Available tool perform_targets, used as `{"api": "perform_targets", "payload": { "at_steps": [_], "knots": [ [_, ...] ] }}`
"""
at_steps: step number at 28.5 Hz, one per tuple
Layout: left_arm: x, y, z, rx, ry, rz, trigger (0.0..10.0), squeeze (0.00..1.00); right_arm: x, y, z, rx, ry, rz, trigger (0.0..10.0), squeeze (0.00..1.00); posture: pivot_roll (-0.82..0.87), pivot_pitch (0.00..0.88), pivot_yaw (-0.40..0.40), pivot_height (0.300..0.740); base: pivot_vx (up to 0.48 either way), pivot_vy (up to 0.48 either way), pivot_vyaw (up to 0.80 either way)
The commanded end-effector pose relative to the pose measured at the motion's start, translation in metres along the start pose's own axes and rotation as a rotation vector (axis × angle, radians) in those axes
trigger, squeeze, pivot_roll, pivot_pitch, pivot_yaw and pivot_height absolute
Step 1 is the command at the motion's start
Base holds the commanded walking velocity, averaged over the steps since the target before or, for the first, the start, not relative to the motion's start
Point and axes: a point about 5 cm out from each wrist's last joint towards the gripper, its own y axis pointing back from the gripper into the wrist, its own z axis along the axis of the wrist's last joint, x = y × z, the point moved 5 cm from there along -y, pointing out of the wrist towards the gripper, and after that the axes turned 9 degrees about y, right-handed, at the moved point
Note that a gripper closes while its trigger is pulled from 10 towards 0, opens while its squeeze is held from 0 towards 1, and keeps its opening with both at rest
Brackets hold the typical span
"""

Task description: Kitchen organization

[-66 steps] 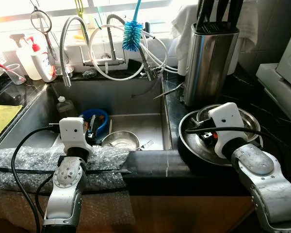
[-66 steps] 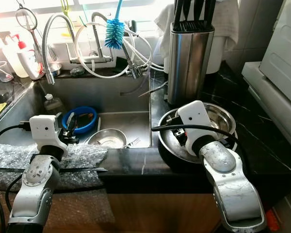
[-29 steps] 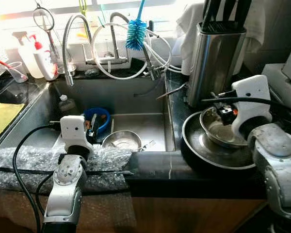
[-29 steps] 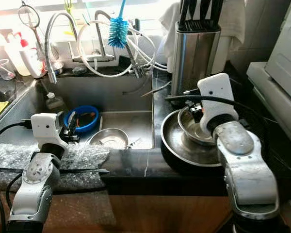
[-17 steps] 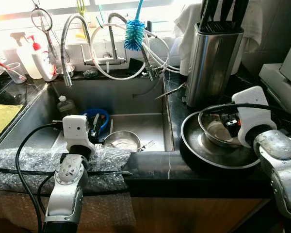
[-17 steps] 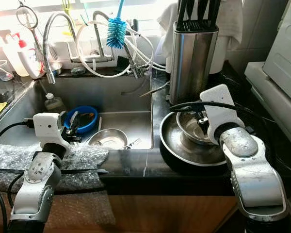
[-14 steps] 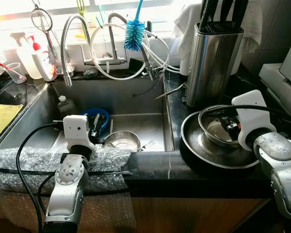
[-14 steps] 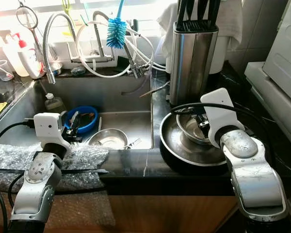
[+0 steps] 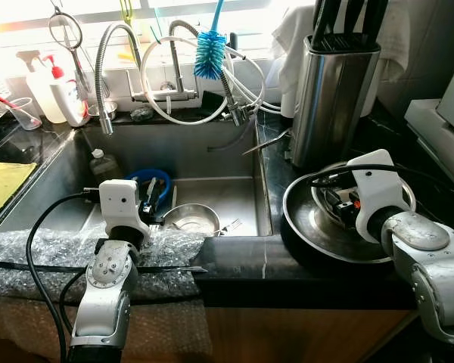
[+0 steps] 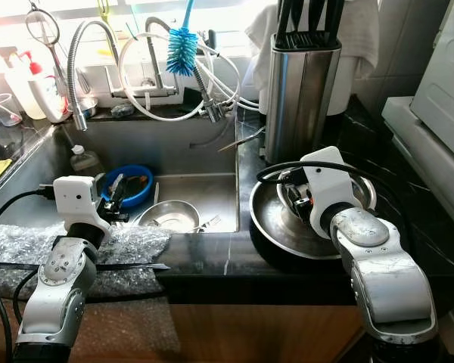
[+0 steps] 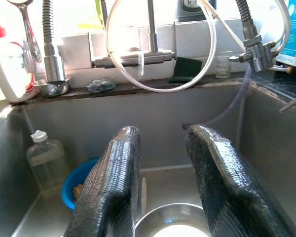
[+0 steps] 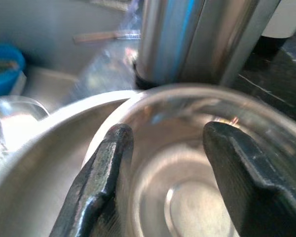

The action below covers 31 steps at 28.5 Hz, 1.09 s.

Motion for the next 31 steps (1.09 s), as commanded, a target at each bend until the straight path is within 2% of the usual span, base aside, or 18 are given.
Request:
{"api": "perform_targets", "payload": {
  "at_steps": [1,11,13,14,16,18,21,24,31],
  "knots": [
    [0.002,-0.001,-0.004,0.022,0.008,0.006,10.0,0.00,0.005,0.004,0.018,-0.065,-0.029,0.039,10.0,0.00,-0.14,0.000,0.081,0.740,0.000,0.000,0.00],
    [0.004,-0.002,-0.003,0.023,0.003,0.013,10.0,0.00,0.011,0.004,0.029,-0.110,-0.081,0.076,10.0,0.00,-0.14,0.000,0.081,0.740,0.000,0.000,0.00],
    [0.004,-0.002,-0.002,0.019,0.005,0.014,10.0,0.00,0.005,0.005,0.032,-0.127,-0.074,0.034,10.0,0.00,-0.14,0.000,0.081,0.740,0.000,0.000,0.00],
    [0.004,-0.002,-0.001,0.017,0.006,0.013,10.0,0.00,-0.005,0.005,0.034,-0.134,-0.065,-0.016,10.0,0.00,-0.14,0.000,0.081,0.740,0.000,0.000,0.00],
    [0.004,-0.002,-0.001,0.016,0.006,0.013,10.0,0.00,-0.009,0.005,0.033,-0.133,-0.061,-0.039,10.0,0.00,-0.14,0.000,0.081,0.740,0.000,0.000,0.00],
    [0.003,-0.002,-0.002,0.020,0.009,0.009,10.0,0.00,-0.025,0.005,0.025,-0.084,-0.010,-0.103,10.0,0.00,-0.14,0.000,0.084,0.740,0.000,0.000,0.00],
    [0.002,-0.002,-0.003,0.024,0.010,0.004,10.0,0.00,-0.029,0.006,0.020,-0.055,0.025,-0.116,10.0,0.00,-0.15,0.000,0.086,0.740,0.000,0.000,0.00],
    [0.000,-0.003,-0.004,0.030,0.011,-0.003,10.0,0.00,-0.025,0.006,0.007,0.008,0.049,-0.088,10.0,0.00,-0.14,0.000,0.085,0.740,0.000,0.000,0.00],
    [-0.001,-0.001,-0.006,0.036,0.013,-0.008,10.0,0.00,-0.010,0.002,-0.007,0.050,0.052,-0.031,10.0,0.00,-0.14,0.000,0.080,0.740,0.000,0.000,0.00]
  ]
}}
